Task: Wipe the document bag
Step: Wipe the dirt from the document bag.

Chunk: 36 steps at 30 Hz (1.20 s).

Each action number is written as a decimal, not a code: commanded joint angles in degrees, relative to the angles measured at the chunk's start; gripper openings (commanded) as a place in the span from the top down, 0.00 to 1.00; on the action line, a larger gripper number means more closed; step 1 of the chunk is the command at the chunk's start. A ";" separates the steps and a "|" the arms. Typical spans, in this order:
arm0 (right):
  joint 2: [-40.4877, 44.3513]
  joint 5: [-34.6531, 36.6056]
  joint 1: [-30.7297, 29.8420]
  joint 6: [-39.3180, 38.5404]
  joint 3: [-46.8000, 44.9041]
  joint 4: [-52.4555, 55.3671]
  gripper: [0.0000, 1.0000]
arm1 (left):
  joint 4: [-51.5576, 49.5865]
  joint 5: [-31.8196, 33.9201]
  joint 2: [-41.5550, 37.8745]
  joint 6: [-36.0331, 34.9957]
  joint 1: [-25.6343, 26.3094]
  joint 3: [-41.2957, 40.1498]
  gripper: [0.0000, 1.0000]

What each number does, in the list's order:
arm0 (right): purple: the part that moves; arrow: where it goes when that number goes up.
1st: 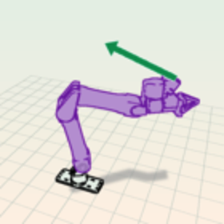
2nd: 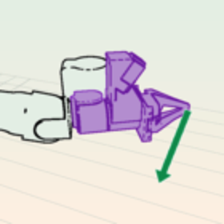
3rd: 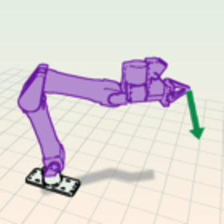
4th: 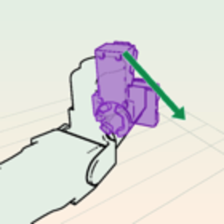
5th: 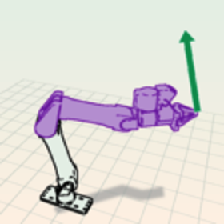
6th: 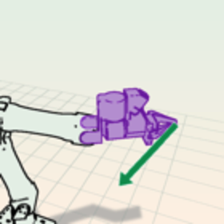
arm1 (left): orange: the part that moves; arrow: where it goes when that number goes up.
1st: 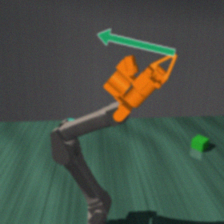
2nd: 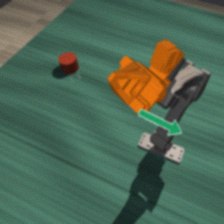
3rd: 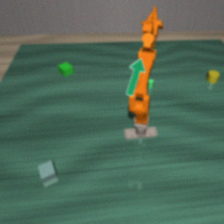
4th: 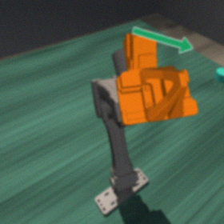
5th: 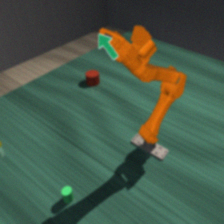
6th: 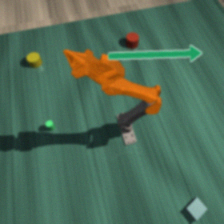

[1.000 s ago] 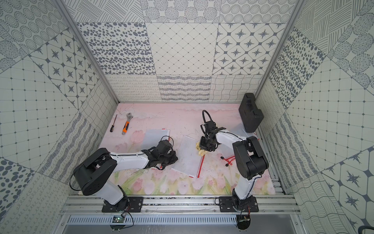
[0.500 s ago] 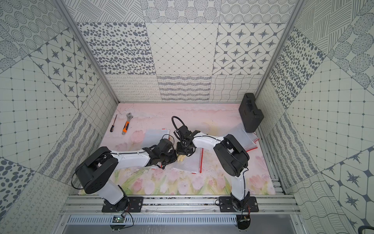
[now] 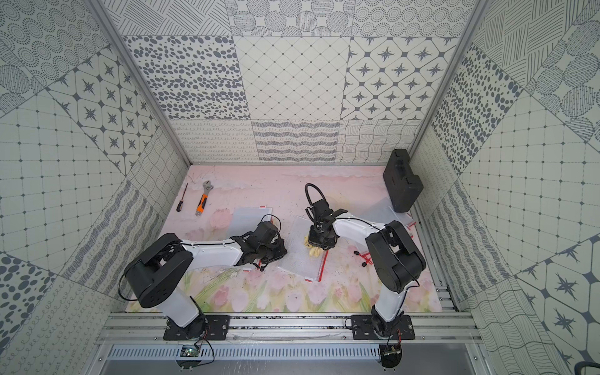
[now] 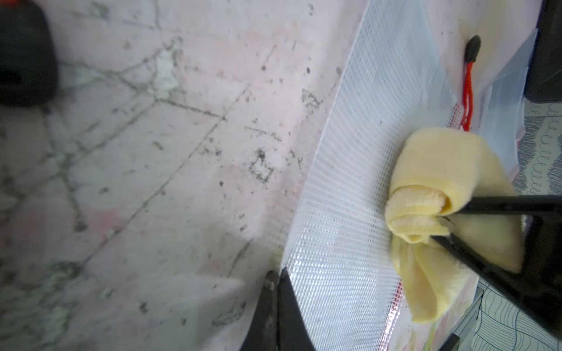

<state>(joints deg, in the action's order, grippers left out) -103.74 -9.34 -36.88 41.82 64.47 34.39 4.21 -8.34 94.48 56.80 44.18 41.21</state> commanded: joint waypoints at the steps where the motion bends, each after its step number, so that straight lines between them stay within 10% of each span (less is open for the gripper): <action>1: -8.42 -2.14 -6.93 2.35 3.66 2.84 1.00 | -13.52 4.39 1.63 -0.70 -0.28 0.49 1.00; 15: 8.66 1.23 14.09 -4.75 -17.03 5.38 1.00 | -13.33 4.36 0.97 -1.07 -0.42 0.53 1.00; 29: -2.31 -3.13 -7.75 0.74 8.80 5.32 1.00 | 12.90 -2.62 3.89 19.50 -0.41 -6.10 1.00; 36: -2.64 -3.36 -7.38 2.16 0.99 3.11 1.00 | 14.30 -2.36 5.60 21.74 -0.46 -6.13 1.00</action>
<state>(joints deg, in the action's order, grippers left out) -105.73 -11.49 -44.42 42.24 70.02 37.39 23.62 -12.19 98.32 72.62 43.81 36.12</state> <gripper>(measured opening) 0.128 0.047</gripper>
